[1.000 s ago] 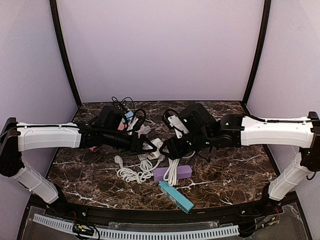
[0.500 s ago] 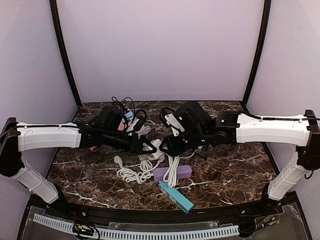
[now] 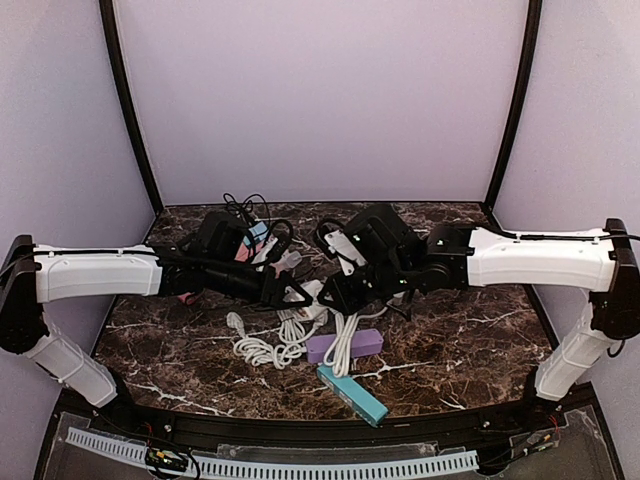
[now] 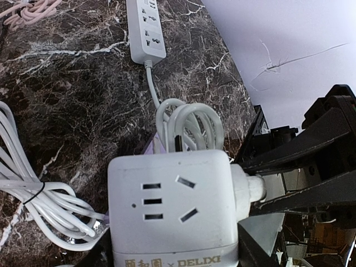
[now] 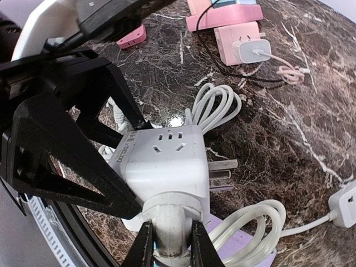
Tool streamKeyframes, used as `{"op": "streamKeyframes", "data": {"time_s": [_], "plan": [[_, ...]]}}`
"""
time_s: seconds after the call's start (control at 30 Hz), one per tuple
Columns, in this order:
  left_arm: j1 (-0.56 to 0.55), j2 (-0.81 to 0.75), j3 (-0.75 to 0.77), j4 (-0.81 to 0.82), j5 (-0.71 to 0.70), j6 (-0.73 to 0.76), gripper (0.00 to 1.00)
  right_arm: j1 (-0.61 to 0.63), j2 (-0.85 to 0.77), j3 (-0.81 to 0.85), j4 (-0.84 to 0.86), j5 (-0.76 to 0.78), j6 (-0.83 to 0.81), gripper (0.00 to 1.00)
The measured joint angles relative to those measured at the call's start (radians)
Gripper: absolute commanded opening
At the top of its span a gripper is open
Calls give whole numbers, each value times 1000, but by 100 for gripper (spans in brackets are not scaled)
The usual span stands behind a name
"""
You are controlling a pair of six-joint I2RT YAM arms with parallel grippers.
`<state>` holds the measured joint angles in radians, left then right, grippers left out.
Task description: Pull the plug off the socket
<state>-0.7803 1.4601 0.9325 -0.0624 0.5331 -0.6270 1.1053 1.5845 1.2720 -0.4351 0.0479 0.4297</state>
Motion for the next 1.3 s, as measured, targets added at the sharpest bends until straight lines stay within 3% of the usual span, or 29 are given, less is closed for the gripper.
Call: {"op": "streamKeyframes", "data": {"time_s": [0.7, 1.3], "plan": [[4, -38, -38, 43, 21, 18, 1, -51, -54, -95, 133, -130, 31, 0], [4, -39, -35, 25, 13, -40, 1, 73, -37, -27, 31, 130, 18, 0]]}}
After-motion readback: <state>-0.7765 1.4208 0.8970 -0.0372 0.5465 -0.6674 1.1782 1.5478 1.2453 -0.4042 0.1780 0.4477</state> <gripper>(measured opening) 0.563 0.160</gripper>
